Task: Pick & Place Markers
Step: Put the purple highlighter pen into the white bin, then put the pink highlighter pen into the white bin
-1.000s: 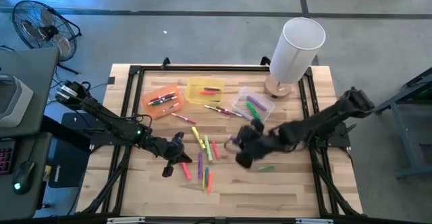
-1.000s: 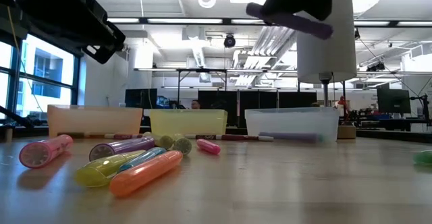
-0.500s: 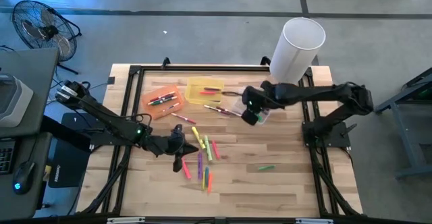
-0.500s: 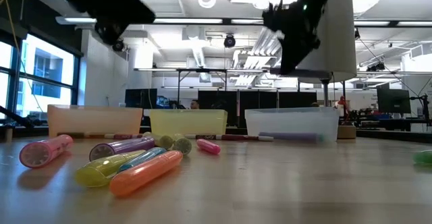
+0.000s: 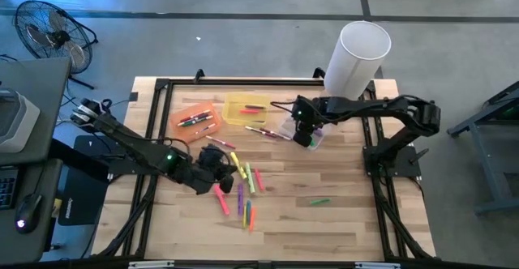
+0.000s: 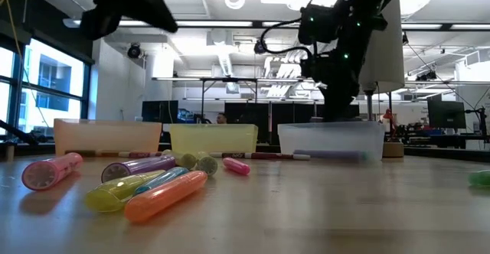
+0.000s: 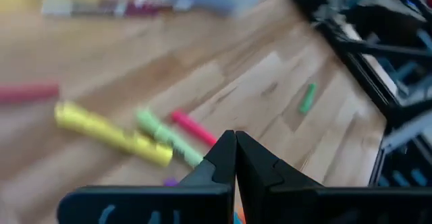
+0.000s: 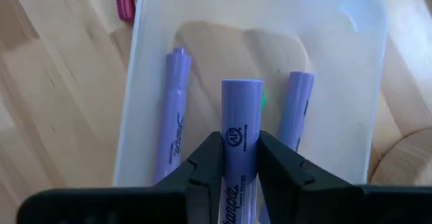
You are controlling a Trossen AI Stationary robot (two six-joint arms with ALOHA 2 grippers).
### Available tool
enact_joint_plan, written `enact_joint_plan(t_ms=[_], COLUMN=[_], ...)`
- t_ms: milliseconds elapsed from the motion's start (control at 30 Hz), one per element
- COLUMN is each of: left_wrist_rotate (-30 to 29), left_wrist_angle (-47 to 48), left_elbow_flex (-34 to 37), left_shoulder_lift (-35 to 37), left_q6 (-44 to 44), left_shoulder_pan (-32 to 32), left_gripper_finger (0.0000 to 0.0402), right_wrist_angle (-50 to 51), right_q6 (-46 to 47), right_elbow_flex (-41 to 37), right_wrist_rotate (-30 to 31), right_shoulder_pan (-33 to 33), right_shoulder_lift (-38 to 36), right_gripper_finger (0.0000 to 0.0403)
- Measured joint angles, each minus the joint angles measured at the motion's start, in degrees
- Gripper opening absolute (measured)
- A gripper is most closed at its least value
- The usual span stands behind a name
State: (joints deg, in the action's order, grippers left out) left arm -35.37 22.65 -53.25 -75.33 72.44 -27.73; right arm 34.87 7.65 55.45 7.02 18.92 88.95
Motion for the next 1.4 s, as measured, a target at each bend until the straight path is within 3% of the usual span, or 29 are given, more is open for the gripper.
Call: enact_joint_plan(t_ms=[200, 367, 800, 1233, 1400], left_wrist_rotate=[3.5, 8.7, 11.7, 12.4, 12.4], left_wrist_angle=[3.7, 4.9, 32.3, 31.0, 31.0], left_elbow_flex=[0.0, -1.1, -23.7, -24.5, -24.5], left_shoulder_lift=[-3.2, -5.8, -17.0, -17.3, -17.3], left_q6=[19.3, 24.9, 25.1, 22.5, 22.5], left_shoulder_pan=[0.0, 0.0, 0.0, 0.0, 0.0], left_gripper_finger=[0.0, 0.0, 0.0, 0.0, 0.0], right_wrist_angle=[0.3, -0.4, -0.4, -0.4, -0.2], right_q6=[-2.7, -2.8, -3.2, -3.2, -0.6], right_elbow_flex=[-0.9, -0.9, -0.9, -0.9, -0.9], right_wrist_rotate=[0.3, 0.4, -2.2, -2.5, -0.3], right_shoulder_pan=[0.1, 0.3, 0.3, 0.3, 0.3], right_shoulder_lift=[0.0, 0.0, -0.1, -0.1, -0.1], right_gripper_finger=[0.0078, 0.008, 0.0083, 0.0084, 0.0118])
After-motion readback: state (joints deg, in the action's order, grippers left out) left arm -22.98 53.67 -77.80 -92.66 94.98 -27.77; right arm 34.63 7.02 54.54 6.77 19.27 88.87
